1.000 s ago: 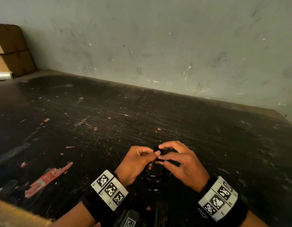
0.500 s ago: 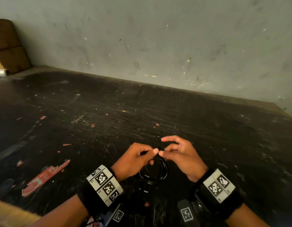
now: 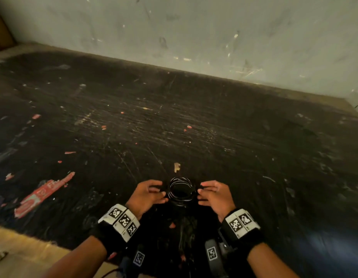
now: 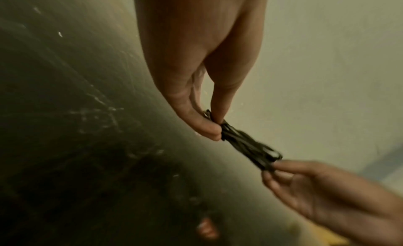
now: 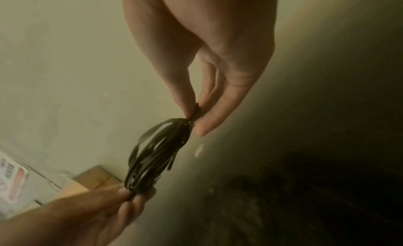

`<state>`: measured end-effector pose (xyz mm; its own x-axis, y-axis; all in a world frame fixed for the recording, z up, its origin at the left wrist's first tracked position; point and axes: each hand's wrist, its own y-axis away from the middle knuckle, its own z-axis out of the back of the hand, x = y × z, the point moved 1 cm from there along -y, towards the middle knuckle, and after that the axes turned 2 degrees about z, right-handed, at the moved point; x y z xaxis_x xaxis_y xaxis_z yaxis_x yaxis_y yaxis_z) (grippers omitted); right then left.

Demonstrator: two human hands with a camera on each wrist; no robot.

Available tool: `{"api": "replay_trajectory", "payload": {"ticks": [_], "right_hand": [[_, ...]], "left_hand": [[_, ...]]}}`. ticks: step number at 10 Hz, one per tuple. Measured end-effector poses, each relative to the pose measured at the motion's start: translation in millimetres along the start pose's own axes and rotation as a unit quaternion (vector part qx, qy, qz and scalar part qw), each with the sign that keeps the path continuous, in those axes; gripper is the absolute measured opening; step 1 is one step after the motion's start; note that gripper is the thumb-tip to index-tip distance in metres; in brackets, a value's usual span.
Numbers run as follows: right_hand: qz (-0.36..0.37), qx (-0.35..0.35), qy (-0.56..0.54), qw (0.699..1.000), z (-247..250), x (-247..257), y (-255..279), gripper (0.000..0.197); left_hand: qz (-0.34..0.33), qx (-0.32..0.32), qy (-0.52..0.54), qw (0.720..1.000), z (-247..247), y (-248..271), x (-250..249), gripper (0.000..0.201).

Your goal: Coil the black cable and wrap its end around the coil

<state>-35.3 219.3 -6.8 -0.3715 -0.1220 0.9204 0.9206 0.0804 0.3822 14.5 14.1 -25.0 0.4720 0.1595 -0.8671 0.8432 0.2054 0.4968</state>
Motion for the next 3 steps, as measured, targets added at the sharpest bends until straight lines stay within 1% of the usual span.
{"api": "replay_trajectory", "payload": {"ticks": [1,2,3], "right_hand": [[-0.011,0.014,0.072,0.997,-4,-27,-5,0.021],[-0.002,0.016,0.120,0.993,0,-36,-6,0.027],[0.035,-0.011,0.189,0.981,10,-44,-2,0.025]], "left_hand": [[-0.020,-0.044,-0.130,0.990,0,-15,19,0.018],[-0.036,-0.040,-0.280,0.958,-4,-15,12,0.028],[-0.050,-0.063,-0.356,0.931,9,-5,4,0.045]]}}
